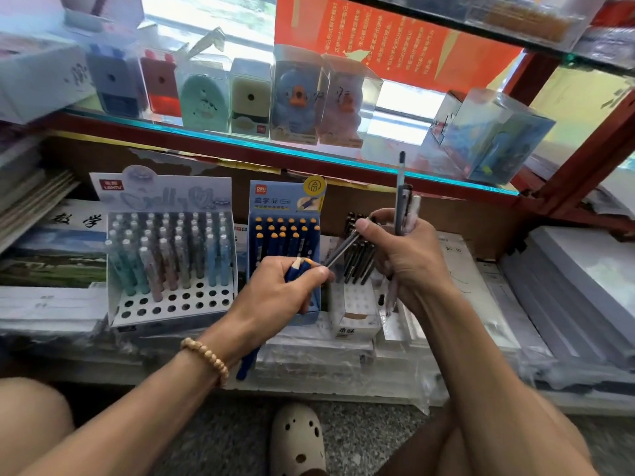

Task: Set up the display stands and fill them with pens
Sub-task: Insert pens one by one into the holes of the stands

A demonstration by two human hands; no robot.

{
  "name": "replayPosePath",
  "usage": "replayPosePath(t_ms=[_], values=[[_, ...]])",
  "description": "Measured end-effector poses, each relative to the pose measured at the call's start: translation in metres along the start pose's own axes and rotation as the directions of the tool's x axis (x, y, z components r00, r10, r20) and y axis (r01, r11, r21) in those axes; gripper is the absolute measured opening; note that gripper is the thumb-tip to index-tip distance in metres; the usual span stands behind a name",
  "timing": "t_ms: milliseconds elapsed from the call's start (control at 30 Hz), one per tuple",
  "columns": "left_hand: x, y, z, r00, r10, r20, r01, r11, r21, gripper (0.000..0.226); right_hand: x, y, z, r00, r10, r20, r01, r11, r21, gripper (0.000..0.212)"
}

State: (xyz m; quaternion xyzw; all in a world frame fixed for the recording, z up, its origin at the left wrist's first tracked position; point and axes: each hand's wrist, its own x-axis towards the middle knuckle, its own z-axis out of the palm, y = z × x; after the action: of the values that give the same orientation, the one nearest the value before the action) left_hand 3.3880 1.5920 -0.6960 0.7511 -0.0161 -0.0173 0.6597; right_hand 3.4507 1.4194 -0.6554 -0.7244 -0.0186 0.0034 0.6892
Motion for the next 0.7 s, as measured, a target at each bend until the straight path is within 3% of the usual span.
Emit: replayPosePath(t_ms=[133, 200, 367, 533, 700], values=[[0.001, -0.001, 0.002, 0.999, -0.035, 0.032, 0.035, 0.999, -0.014, 0.027, -0.001, -0.005, -0.008, 0.999, -0.036, -0.02, 0.037, 0.999, 0.028, 0.015], [0.003, -0.003, 0.003, 0.995, -0.097, 0.03, 0.097, 0.995, -0.007, 0.032, 0.001, -0.007, -0.017, 0.991, -0.065, -0.113, 0.065, 0.998, 0.002, 0.014], [0.005, -0.005, 0.002, 0.973, -0.228, 0.031, 0.231, 0.964, -0.133, 0.036, 0.011, -0.002, -0.034, 0.894, -0.242, -0.378, 0.145, 0.953, -0.268, 0.016], [0.006, -0.003, -0.001, 0.972, -0.23, -0.043, 0.217, 0.955, -0.2, 0.041, 0.013, 0.007, -0.032, 0.882, -0.372, -0.289, 0.187, 0.84, -0.51, 0.016], [0.007, -0.004, -0.004, 0.971, -0.191, -0.141, 0.162, 0.966, -0.199, 0.044, 0.016, 0.026, -0.02, 0.893, -0.397, -0.212, 0.178, 0.744, -0.644, 0.018]])
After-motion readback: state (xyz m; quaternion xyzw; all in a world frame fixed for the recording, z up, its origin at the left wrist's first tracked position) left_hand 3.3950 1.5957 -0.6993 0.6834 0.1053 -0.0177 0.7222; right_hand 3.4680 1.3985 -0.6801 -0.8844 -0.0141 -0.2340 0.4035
